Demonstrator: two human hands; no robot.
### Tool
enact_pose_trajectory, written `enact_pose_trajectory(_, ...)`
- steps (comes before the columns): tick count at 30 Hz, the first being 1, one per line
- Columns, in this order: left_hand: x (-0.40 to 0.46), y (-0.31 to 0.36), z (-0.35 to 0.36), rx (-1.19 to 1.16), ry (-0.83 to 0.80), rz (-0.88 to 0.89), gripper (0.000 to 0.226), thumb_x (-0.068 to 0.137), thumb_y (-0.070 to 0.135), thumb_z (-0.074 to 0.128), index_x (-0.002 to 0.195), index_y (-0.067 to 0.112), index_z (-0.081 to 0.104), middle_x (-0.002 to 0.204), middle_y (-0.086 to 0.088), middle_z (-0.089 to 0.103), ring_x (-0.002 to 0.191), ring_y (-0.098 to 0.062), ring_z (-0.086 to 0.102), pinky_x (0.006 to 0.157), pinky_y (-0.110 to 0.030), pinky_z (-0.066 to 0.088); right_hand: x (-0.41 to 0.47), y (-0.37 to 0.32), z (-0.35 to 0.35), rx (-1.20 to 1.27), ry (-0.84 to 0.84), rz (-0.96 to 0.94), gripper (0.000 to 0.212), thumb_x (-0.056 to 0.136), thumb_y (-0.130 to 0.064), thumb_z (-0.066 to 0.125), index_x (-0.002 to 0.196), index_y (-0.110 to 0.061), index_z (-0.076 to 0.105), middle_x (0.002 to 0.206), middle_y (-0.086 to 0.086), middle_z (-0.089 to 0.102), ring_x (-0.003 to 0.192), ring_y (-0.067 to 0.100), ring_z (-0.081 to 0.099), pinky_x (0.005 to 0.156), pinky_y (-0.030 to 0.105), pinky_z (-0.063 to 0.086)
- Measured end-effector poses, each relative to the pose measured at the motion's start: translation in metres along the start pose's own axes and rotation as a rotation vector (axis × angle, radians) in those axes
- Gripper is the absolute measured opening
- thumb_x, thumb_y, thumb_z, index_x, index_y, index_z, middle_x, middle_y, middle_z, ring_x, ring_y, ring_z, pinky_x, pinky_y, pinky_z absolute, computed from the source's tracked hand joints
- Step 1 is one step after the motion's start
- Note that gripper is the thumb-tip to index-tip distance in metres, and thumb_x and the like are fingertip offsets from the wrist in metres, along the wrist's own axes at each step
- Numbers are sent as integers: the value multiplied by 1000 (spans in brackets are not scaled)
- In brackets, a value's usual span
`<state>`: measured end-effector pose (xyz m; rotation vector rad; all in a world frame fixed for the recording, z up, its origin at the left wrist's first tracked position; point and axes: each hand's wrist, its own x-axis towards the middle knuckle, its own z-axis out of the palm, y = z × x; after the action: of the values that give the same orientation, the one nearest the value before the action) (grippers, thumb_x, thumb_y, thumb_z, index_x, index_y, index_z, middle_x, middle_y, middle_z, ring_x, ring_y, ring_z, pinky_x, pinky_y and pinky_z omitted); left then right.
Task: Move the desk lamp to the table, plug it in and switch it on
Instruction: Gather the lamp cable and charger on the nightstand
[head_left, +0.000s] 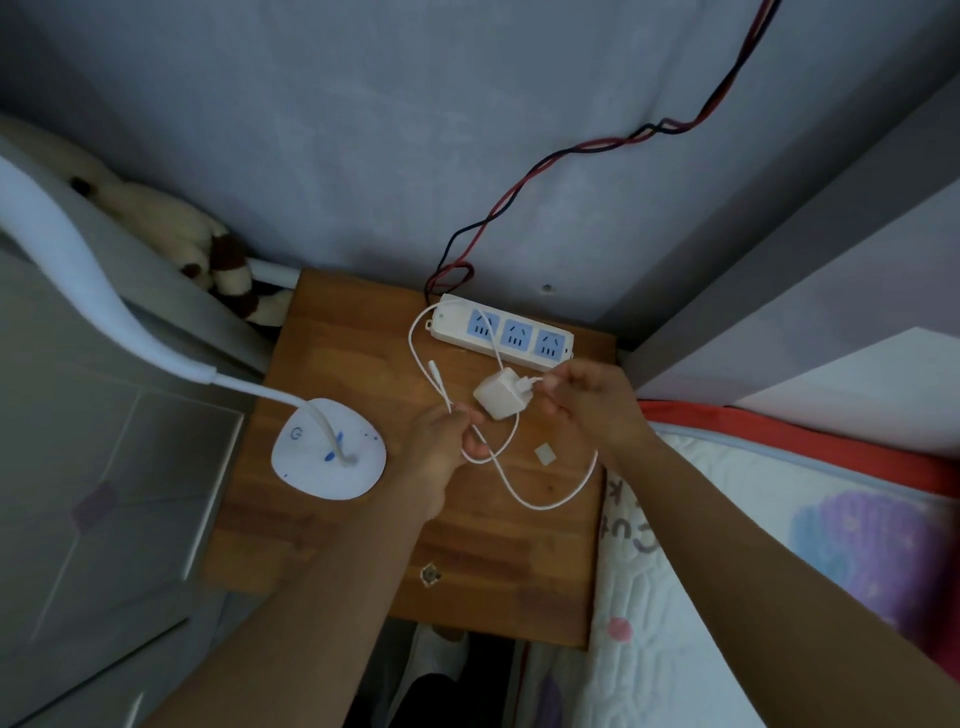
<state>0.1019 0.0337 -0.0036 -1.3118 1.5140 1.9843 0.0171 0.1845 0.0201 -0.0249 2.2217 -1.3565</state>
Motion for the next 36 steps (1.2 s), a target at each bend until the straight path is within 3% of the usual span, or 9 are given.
enact_pose_trajectory(6, 1, 19, 8, -177, -142, -109, 57, 84, 61, 48, 100, 10, 66, 79, -7, 63, 77, -19, 62, 71, -31, 53, -23, -16, 3, -29, -146, -222, 13, 88, -2, 60, 93, -1, 71, 69, 12, 68, 61, 12, 62, 64, 20, 52)
enact_pose_trajectory(9, 2, 25, 11, -273, -212, -120, 44, 81, 55, 60, 97, 14, 65, 82, -7, 74, 82, -23, 69, 76, -35, 56, -30, -14, 2, -103, -319, -278, 19, 88, 0, 58, 100, -5, 72, 75, -12, 73, 63, -2, 64, 63, 10, 50)
enact_pose_trajectory(12, 4, 23, 11, -312, -152, -112, 36, 81, 25, 69, 111, 9, 61, 82, -7, 72, 74, -21, 70, 71, -35, 58, -35, -12, 4, -126, -397, -270, 21, 90, -7, 60, 102, -18, 73, 84, -5, 76, 70, 9, 68, 66, 21, 54)
enact_pose_trajectory(17, 7, 17, 1, -386, -27, -89, 48, 82, 7, 65, 126, 4, 48, 89, -10, 61, 68, -17, 63, 74, -35, 57, -12, 8, 9, -310, -38, -103, 27, 90, -20, 61, 71, -2, 69, 69, 17, 69, 66, 29, 65, 66, 40, 54)
enact_pose_trajectory(20, 7, 10, -5, -413, -26, -84, 45, 84, 5, 62, 127, 3, 48, 80, -8, 59, 57, -13, 60, 73, -34, 56, 4, 16, 27, -501, 53, 15, 27, 85, -20, 62, 61, -9, 58, 70, 7, 64, 66, 20, 59, 63, 33, 50)
enact_pose_trajectory(25, 8, 0, -13, -441, -39, -100, 48, 84, 7, 63, 129, 1, 46, 82, -9, 59, 61, -14, 60, 74, -34, 55, 19, 18, 61, -568, -24, 114, 27, 83, -29, 67, 106, -16, 58, 105, 4, 62, 97, 22, 60, 84, 36, 51)
enact_pose_trajectory(28, 8, -6, -16, -448, -33, -97, 49, 84, 6, 62, 129, -2, 45, 79, -9, 58, 58, -14, 59, 75, -36, 54, 25, 20, 68, -681, -14, 113, 20, 90, -16, 55, 109, -12, 58, 114, 12, 62, 104, 28, 59, 92, 43, 51)
enact_pose_trajectory(32, 7, -8, -19, -479, -16, -90, 42, 83, 6, 63, 123, 1, 51, 80, -10, 60, 62, -14, 61, 71, -34, 56, 21, 24, 62, -677, -78, 59, 6, 90, -15, 52, 92, -14, 57, 101, 9, 62, 93, 25, 59, 80, 35, 49)
enact_pose_trajectory(36, 2, -3, -16, -544, -20, -68, 39, 84, 5, 64, 121, 2, 52, 90, -13, 64, 79, -22, 67, 64, -30, 61, 9, 21, 46, -623, -48, -85, 25, 85, -21, 54, 60, -23, 51, 63, -4, 56, 59, 11, 55, 56, 29, 47)
